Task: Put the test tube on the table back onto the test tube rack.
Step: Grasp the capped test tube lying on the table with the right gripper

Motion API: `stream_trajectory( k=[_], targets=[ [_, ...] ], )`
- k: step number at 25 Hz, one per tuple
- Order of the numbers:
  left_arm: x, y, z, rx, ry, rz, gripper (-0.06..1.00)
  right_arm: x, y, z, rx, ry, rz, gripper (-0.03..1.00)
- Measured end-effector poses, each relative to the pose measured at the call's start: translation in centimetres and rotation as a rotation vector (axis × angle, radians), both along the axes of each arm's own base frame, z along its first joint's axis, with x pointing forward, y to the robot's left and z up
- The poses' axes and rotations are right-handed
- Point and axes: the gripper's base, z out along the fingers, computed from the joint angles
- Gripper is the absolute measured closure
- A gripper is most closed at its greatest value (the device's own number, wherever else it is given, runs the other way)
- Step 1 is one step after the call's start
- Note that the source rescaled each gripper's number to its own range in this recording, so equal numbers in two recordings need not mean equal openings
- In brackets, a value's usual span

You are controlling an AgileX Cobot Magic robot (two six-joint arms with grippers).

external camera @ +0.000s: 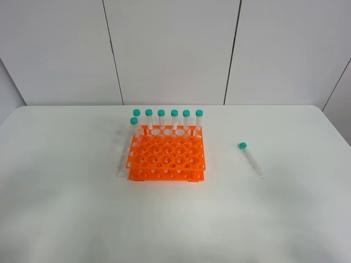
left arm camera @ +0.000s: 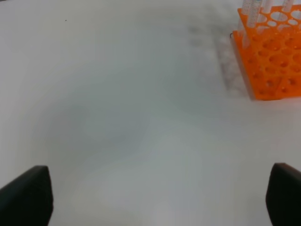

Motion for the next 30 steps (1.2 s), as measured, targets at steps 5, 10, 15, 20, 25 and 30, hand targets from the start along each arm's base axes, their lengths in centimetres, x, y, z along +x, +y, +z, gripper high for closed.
stream_trajectory(
  k=[5, 10, 15, 20, 25, 30],
  targets=[
    [0.0, 0.0, 0.0, 0.0, 0.0, 0.0, -0.05, 0.0, 0.0, 0.0, 0.0, 0.0, 0.0, 0.97],
    [0.0, 0.0, 0.0, 0.0, 0.0, 0.0, -0.05, 0.0, 0.0, 0.0, 0.0, 0.0, 0.0, 0.97],
    [0.0, 0.0, 0.0, 0.0, 0.0, 0.0, -0.05, 0.0, 0.0, 0.0, 0.0, 0.0, 0.0, 0.97],
    [0.0, 0.0, 0.0, 0.0, 0.0, 0.0, -0.05, 0.0, 0.0, 0.0, 0.0, 0.0, 0.0, 0.97],
    [0.0, 0.0, 0.0, 0.0, 0.0, 0.0, -0.05, 0.0, 0.02, 0.0, 0.002, 0.0, 0.002, 0.72],
    [0.0, 0.0, 0.0, 0.0, 0.0, 0.0, -0.05, 0.0, 0.02, 0.0, 0.002, 0.0, 0.002, 0.18]
  ],
)
